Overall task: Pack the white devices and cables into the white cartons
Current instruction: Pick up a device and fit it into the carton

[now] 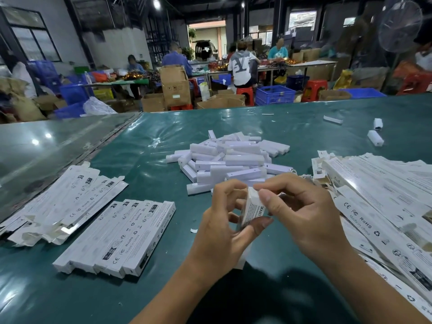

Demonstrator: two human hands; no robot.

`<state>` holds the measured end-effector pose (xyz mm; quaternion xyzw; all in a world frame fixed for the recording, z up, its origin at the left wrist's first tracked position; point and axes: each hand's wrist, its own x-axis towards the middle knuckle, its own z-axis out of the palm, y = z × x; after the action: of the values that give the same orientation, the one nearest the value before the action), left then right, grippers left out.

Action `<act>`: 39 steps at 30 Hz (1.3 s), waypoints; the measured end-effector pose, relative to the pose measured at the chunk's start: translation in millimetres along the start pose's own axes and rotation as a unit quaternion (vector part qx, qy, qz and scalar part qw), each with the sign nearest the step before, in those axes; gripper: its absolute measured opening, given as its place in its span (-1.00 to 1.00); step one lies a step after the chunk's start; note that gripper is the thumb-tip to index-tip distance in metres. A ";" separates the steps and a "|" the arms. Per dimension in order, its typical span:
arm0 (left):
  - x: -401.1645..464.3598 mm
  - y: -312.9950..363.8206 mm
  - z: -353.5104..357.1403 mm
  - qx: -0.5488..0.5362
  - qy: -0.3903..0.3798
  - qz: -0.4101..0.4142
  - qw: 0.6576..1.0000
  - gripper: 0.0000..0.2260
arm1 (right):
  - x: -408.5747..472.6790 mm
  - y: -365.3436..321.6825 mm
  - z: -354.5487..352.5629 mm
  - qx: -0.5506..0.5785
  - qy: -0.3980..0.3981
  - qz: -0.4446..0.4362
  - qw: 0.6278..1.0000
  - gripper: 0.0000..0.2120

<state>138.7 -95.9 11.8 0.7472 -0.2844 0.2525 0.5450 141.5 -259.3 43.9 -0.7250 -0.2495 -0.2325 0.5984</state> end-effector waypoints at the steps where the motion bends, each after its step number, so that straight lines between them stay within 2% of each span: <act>1: 0.3 -0.1 -0.6 -0.001 0.001 0.002 1.000 -0.55 | -0.3 -0.3 -1.2 -0.053 0.001 -0.036 0.998 -0.90; 3: 0.1 0.0 -1.3 0.007 0.000 0.009 1.000 -0.53 | -0.3 -0.1 -2.6 -0.164 0.009 -0.117 0.979 -0.85; 5: -0.8 0.4 -0.8 0.024 -0.002 0.016 1.000 -0.49 | 0.0 0.4 -2.9 -0.212 0.031 -0.150 0.965 -0.83; 11: -1.5 -1.7 -0.2 0.062 -0.005 0.058 0.996 -0.47 | 0.1 1.5 -3.3 -0.202 0.038 -0.167 0.964 -0.87; 15: -0.8 -5.6 -0.5 0.100 0.012 0.090 0.991 -0.61 | -0.1 4.7 -3.0 -0.204 0.036 -0.176 0.962 -0.86; 18: -1.6 -8.4 -0.7 0.081 0.025 0.061 0.995 -0.65 | -3.4 6.7 -1.3 -0.192 0.047 -0.173 0.965 -0.76; 20: -0.6 -8.3 -0.6 0.033 0.018 0.026 0.999 -0.61 | -4.8 9.0 -0.2 -0.182 0.025 -0.177 0.967 -0.75; 22: 1.3 -8.2 -3.1 -0.023 -0.002 -0.033 0.999 -0.56 | -4.6 11.5 0.9 -0.187 0.006 -0.188 0.964 -0.75; 24: 3.1 -10.8 -6.3 -0.033 -0.046 -0.085 0.995 -0.59 | -3.5 14.4 0.1 -0.187 0.002 -0.187 0.964 -0.76; 27: 0.5 -17.8 -8.4 0.014 -0.126 -0.129 0.984 -0.56 | -1.0 18.5 -1.8 -0.170 0.017 -0.111 0.979 -0.85; 29: -0.5 -19.6 -9.4 0.057 -0.177 -0.171 0.968 -0.53 | 2.1 23.8 -4.5 -0.135 0.047 -0.008 0.990 -0.85; 31: 0.7 -21.4 -11.4 0.071 -0.186 -0.187 0.962 -0.62 | 6.4 33.4 -9.2 -0.089 0.076 0.093 0.989 -0.87; 33: 4.0 -21.6 -15.3 0.034 -0.131 -0.195 0.971 -0.74 | 10.8 41.1 -13.6 -0.067 0.077 0.178 0.979 -0.95; 36: 6.8 -22.8 -18.3 -0.047 -0.039 -0.218 0.974 -0.82 | 11.6 50.7 -14.4 0.001 0.056 0.277 0.959 -0.80; 39: 6.2 -19.8 -10.8 -0.071 0.047 -0.239 0.967 -0.74 | 8.1 51.2 -5.6 0.067 0.024 0.272 0.960 -0.67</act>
<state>156.2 -81.7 5.8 0.7399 -0.0893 0.1291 0.6542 180.2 -272.3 11.5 -0.7181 -0.0433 -0.0608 0.6919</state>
